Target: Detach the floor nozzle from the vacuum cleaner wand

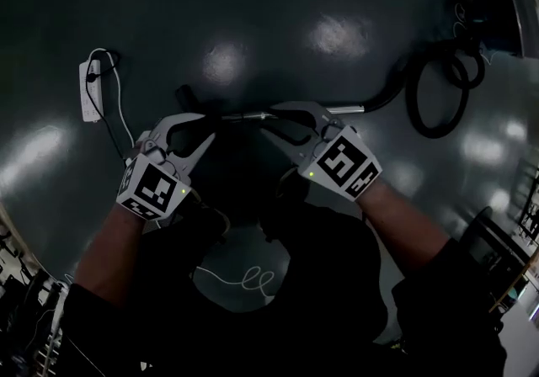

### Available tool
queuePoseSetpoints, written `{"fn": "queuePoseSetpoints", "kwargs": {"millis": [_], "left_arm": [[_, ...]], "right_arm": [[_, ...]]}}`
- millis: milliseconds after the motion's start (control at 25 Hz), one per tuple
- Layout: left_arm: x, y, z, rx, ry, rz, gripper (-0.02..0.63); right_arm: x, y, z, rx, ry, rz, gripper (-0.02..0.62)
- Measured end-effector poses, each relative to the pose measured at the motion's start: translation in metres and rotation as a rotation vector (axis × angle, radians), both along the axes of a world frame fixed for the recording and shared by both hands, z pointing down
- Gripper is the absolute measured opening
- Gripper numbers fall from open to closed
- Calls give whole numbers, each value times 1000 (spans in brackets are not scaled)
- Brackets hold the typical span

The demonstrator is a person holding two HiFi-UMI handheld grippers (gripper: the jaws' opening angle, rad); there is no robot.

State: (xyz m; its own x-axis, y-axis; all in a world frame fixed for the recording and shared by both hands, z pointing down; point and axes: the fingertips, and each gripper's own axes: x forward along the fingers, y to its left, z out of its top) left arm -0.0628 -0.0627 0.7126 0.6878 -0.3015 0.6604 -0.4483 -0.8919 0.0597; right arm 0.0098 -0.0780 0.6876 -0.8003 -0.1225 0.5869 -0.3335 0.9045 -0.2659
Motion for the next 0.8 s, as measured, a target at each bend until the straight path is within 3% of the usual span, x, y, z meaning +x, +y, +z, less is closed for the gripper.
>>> {"fn": "queuePoseSetpoints", "kwargs": {"millis": [280, 440, 600, 800], "left_arm": [[6, 25, 117, -89, -171, 280, 137], [-3, 39, 182, -127, -299, 405, 167], [-8, 48, 234, -142, -408, 482, 201], [-13, 58, 270, -187, -466, 534, 212]], "right_arm": [[-5, 5, 94, -18, 80, -179, 141], [-5, 20, 158, -19, 191, -316, 177], [-7, 40, 219, -6, 305, -480, 220], [-12, 57, 275, 35, 405, -605, 237]]}}
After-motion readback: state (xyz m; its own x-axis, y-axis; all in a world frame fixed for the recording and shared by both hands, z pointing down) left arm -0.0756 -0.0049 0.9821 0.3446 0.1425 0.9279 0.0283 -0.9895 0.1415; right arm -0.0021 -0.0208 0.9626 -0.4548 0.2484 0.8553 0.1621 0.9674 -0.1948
